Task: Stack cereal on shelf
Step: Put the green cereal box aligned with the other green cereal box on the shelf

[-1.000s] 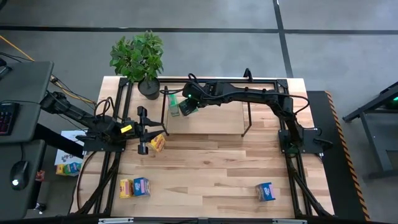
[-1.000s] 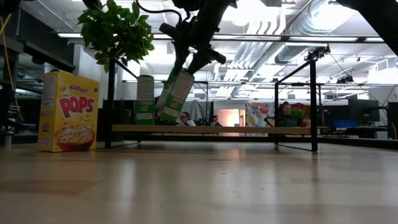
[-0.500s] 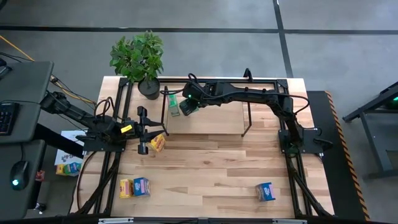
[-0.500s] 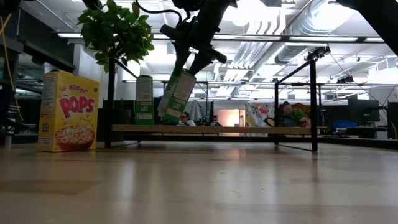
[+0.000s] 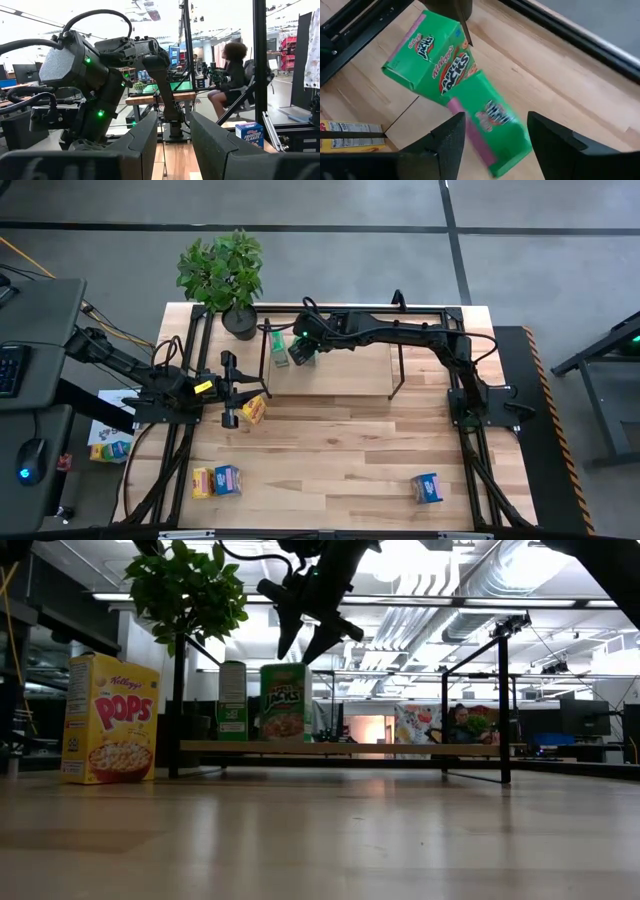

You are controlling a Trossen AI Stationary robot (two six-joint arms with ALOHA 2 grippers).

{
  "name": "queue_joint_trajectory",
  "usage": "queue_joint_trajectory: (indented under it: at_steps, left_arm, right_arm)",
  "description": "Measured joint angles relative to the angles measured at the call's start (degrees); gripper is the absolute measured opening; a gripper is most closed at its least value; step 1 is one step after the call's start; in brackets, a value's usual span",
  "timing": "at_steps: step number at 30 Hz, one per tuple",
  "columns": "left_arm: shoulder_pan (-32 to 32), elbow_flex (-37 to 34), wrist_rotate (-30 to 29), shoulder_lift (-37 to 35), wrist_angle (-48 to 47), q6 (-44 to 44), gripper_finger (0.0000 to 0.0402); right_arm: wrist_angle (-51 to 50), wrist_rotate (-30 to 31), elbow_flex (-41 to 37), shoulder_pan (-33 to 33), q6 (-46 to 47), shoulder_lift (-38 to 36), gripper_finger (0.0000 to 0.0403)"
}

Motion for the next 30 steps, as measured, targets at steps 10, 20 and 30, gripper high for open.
queue_joint_trajectory:
  at_steps: [10,20,30]
  left_arm:
    - [0.00,-0.04,0.00,-0.02,-0.11,0.00,0.0106]
    - [-1.52,-0.04,0.00,-0.02,-0.26,0.00,0.0106]
    - [-1.73,-0.04,-0.46,-0.02,-0.02,1.42,0.0106]
  right_arm:
    - [-3.88,-0.03,0.02,-0.55,-8.59,-2.42,0.0206]
    - [-13.87,8.51,-5.56,2.59,-11.16,-4.13,0.0123]
    - [8.27,10.00,-23.53,-0.91,-16.43,-4.45,0.0014]
